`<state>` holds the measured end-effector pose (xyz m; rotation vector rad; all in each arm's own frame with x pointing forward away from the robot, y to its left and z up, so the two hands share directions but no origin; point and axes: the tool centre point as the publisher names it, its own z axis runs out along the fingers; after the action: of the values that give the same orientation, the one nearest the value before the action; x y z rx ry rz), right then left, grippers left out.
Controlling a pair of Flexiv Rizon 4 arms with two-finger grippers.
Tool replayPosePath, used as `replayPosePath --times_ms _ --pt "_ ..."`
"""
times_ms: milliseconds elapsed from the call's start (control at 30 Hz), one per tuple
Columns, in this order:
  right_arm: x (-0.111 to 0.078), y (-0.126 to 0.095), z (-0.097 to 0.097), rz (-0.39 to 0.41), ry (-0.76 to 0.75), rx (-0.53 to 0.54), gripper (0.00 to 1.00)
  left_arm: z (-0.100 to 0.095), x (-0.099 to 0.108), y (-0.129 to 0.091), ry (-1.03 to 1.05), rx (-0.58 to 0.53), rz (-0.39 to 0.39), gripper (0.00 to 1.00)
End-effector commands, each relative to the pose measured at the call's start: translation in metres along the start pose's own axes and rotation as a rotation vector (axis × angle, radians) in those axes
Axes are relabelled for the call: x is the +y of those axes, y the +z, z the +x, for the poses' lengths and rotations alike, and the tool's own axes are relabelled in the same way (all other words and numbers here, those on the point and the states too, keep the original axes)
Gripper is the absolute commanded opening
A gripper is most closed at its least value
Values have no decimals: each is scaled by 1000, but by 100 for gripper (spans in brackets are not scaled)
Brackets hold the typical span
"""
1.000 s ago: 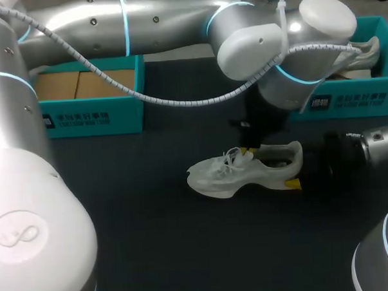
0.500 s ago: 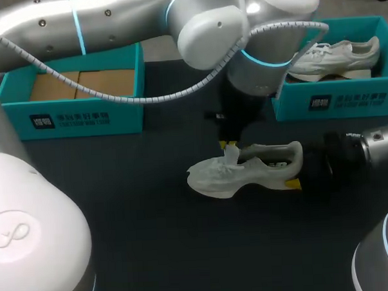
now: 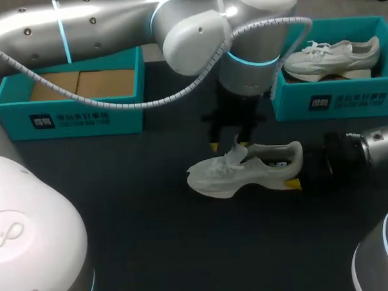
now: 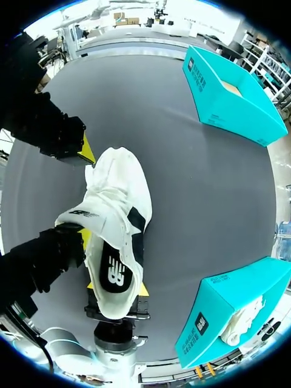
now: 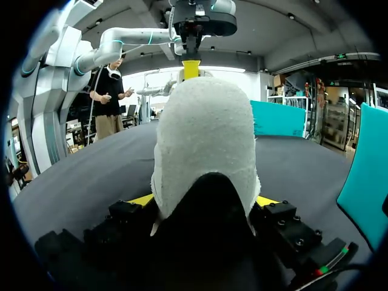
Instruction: Take the shoe out of the shoebox, open the shoe tongue, remove and reinsert the insole, then place the shoe into the shoebox
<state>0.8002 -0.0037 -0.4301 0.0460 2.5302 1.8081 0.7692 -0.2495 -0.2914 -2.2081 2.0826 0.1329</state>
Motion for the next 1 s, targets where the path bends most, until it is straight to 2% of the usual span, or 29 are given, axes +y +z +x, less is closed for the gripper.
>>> replayPosePath --times_ms 33,233,467,733,767,1000 --pt "-3 3 0 2 0 0 0 5 -1 0 8 -4 1 0" --pt "-3 3 0 2 0 0 0 -10 0 0 12 -4 9 0" --pt "-3 3 0 2 0 0 0 -28 3 15 18 -6 -21 0" --pt "-3 3 0 2 0 0 0 -38 7 31 23 51 -64 0" --pt "-3 3 0 2 0 0 0 -39 8 33 22 51 -65 7" --pt "-3 3 0 2 0 0 0 -43 9 41 21 63 -96 8"
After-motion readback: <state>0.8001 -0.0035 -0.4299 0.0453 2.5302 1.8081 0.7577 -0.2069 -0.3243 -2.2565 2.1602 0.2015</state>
